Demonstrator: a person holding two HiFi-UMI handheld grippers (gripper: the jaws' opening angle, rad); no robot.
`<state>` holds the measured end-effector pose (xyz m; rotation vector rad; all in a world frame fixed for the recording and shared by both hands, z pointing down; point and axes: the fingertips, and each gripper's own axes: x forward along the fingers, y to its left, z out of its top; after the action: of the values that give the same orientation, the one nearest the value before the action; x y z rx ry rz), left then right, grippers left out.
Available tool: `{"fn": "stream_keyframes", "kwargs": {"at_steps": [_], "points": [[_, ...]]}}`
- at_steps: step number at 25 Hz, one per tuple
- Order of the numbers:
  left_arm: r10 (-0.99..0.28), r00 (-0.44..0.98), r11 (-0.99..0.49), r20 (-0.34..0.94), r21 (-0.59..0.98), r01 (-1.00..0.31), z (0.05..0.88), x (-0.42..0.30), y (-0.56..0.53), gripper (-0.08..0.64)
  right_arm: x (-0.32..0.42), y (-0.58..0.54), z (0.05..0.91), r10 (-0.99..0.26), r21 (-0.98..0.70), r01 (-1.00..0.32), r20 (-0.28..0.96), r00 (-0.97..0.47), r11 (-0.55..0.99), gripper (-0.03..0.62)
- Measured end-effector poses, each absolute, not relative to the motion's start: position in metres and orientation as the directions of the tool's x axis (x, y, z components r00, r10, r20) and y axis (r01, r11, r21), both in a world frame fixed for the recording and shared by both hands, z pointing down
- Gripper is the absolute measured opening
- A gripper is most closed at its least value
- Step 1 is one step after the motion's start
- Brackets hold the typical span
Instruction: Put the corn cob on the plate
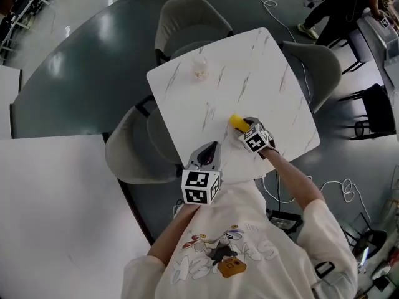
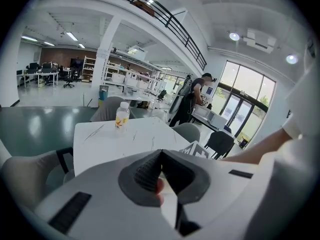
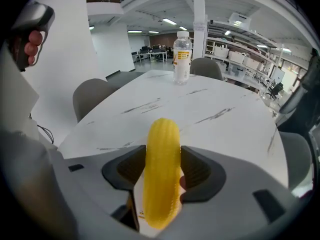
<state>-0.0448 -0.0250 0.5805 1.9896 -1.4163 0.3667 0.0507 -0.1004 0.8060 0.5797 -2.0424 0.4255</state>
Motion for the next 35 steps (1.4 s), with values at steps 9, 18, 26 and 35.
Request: {"fn": "stream_keyframes", "kwargs": {"at_steps": [9,18,26,35], "points": [[-0.744,0.382,-0.198,0.548,0.365,-0.91,0.575,-0.06,-0.012,0.008,0.066,-0.11,0.797,-0.265,-0.144,-0.715,0.864,-0.428,0.685,0.219],[-0.747,0.396,-0.221,0.534,0.362,-0.906,0.569,-0.065,-0.009,0.008,0.08,-0.11,0.778,-0.299,-0.184,-0.768,0.846,-0.442,0.614,0.219],[-0.749,0.403,-0.232,0.526,0.362,-0.903,0.561,-0.076,-0.004,0.008,0.087,-0.111,0.738,-0.466,-0.108,-0.812,0.772,-0.432,0.573,0.219],[-0.762,0.407,-0.232,0.503,0.374,-0.898,0.552,-0.084,0.001,0.008,0.087,-0.083,0.681,-0.508,-0.129,-0.794,0.706,-0.494,0.594,0.219]]}}
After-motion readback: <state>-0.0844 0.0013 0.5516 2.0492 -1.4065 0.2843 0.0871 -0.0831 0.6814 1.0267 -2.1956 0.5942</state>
